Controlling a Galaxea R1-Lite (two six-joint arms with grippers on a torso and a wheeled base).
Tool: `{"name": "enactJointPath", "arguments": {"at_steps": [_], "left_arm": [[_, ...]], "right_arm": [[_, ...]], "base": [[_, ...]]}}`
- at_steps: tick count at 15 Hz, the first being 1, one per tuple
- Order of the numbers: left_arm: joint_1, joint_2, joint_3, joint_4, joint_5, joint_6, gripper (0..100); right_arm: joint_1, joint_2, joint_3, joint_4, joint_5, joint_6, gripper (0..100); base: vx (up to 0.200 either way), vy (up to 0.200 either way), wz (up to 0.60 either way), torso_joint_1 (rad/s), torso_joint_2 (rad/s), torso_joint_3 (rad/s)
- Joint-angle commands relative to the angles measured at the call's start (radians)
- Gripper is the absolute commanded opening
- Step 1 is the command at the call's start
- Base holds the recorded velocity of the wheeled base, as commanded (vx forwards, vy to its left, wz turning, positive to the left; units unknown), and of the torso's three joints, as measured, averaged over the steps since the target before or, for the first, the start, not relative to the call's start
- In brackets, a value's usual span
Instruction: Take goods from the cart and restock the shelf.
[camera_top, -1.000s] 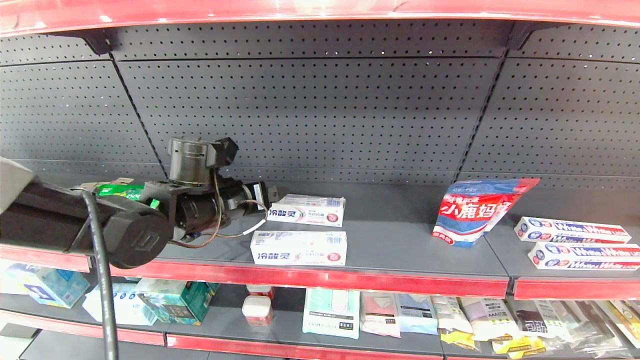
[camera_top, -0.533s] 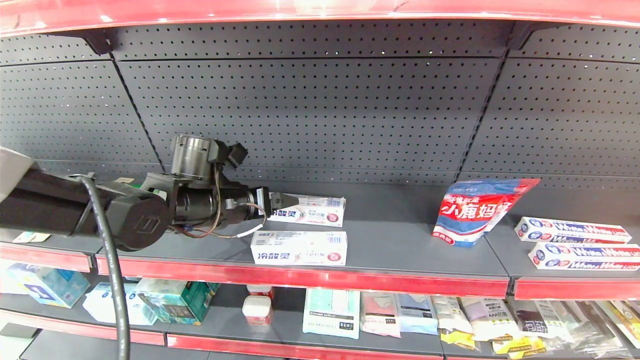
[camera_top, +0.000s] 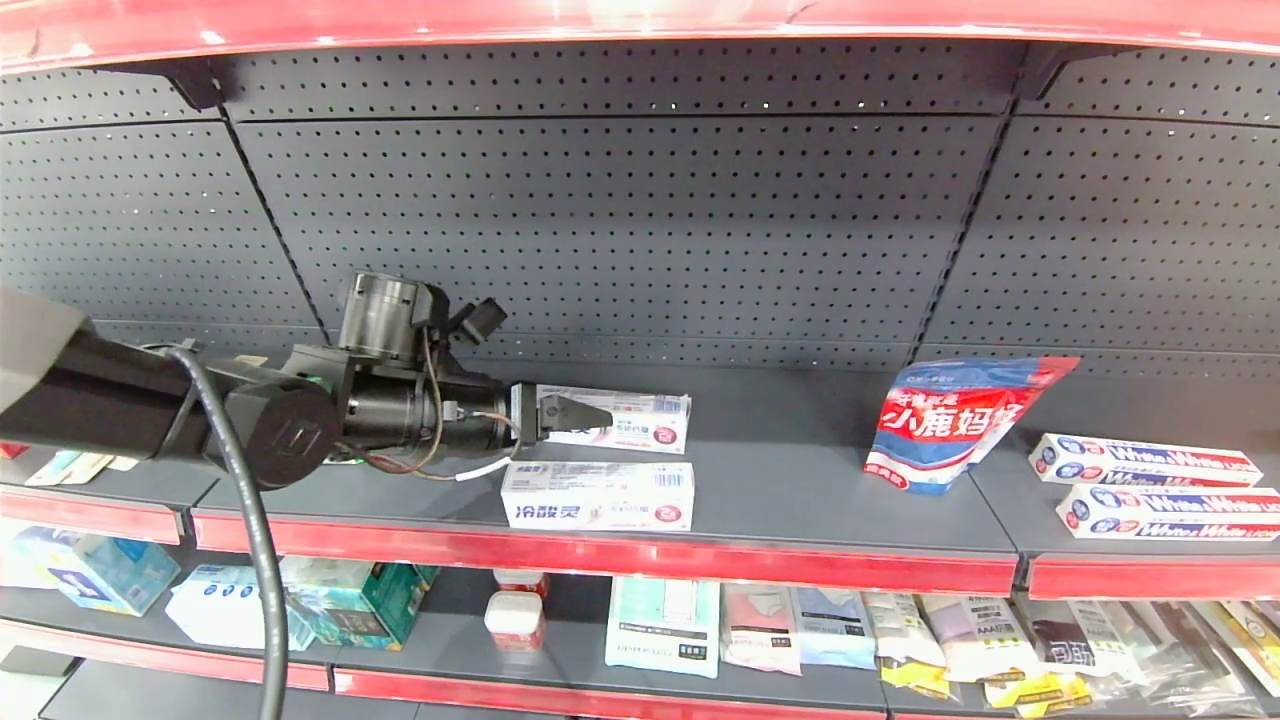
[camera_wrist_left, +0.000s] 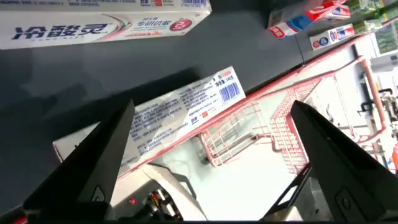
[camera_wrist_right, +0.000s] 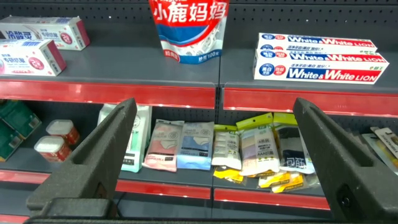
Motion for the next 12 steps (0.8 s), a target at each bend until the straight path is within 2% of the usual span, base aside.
{"name": "enactJointPath", "arguments": {"at_steps": [1, 3, 6, 12], "left_arm": [[-0.005, 0.037, -0.024, -0.001, -0.010, -0.001, 100], [-0.017, 0.073, -0.063, -0.002, -0.019, -0.001, 100], [-0.023, 0.089, -0.080, -0.002, -0.084, -0.001, 100], [-0.034, 0.141, -0.090, -0.001, -0.122, -0.001, 100]], "right_arm": [[0.000, 0.001, 0.002, 0.000, 0.000, -0.001, 100], [0.000, 0.000, 0.000, 0.000, 0.000, -0.001, 100], [0.000, 0.001, 0.002, 0.000, 0.000, 0.001, 100], [0.000, 0.001, 0.000, 0.000, 0.000, -0.001, 100]], "base": [[0.000, 0.000, 0.00, 0.000, 0.00, 0.000], [0.000, 0.000, 0.00, 0.000, 0.00, 0.000], [0.000, 0.000, 0.00, 0.000, 0.00, 0.000], [0.000, 0.000, 0.00, 0.000, 0.00, 0.000]]}}
